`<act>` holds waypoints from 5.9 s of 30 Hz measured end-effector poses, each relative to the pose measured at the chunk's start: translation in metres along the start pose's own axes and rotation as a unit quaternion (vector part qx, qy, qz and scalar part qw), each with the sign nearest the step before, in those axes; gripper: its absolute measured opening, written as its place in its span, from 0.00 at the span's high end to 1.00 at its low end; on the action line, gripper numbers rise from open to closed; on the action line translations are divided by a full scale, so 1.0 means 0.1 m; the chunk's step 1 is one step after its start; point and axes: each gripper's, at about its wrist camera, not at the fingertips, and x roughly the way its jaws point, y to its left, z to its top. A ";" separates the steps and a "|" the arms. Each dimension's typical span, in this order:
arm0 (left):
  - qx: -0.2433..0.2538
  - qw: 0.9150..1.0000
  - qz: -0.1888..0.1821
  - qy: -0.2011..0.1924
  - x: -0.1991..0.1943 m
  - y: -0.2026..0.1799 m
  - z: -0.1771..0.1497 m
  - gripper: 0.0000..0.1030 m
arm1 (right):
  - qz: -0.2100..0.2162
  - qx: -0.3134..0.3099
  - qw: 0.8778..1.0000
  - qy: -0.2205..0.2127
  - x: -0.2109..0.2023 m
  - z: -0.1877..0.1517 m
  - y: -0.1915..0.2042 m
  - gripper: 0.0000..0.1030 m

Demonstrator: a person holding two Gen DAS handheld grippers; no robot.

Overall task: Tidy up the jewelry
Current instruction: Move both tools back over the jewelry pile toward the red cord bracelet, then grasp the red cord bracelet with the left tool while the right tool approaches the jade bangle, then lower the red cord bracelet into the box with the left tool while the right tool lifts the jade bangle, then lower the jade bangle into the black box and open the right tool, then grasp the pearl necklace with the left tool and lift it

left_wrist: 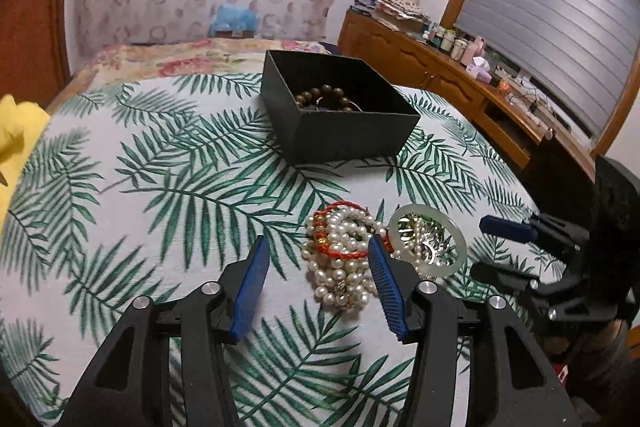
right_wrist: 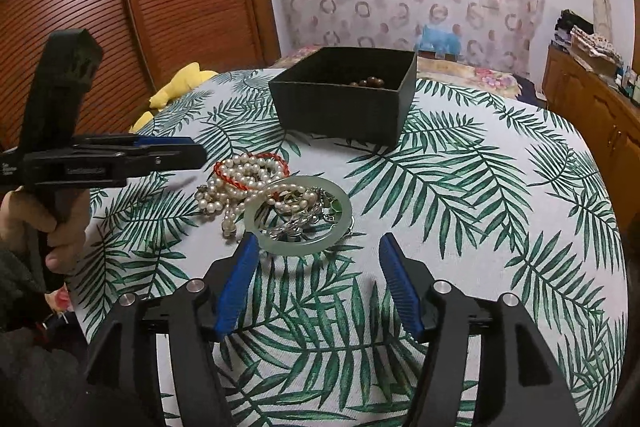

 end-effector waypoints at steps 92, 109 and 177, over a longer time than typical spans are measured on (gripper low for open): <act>0.060 0.993 0.018 -0.096 -0.18 -0.21 0.84 0.96 | -0.027 -0.070 0.997 -0.025 0.31 1.04 -0.39 0.28; 0.052 0.998 0.008 -0.045 0.53 -0.12 1.23 0.90 | -0.019 -0.087 0.996 -0.024 0.61 1.48 -0.59 0.28; 0.073 0.996 0.053 -0.013 -0.33 -0.35 -0.16 0.46 | -0.018 -0.005 1.000 -0.003 -0.04 0.02 -0.01 0.27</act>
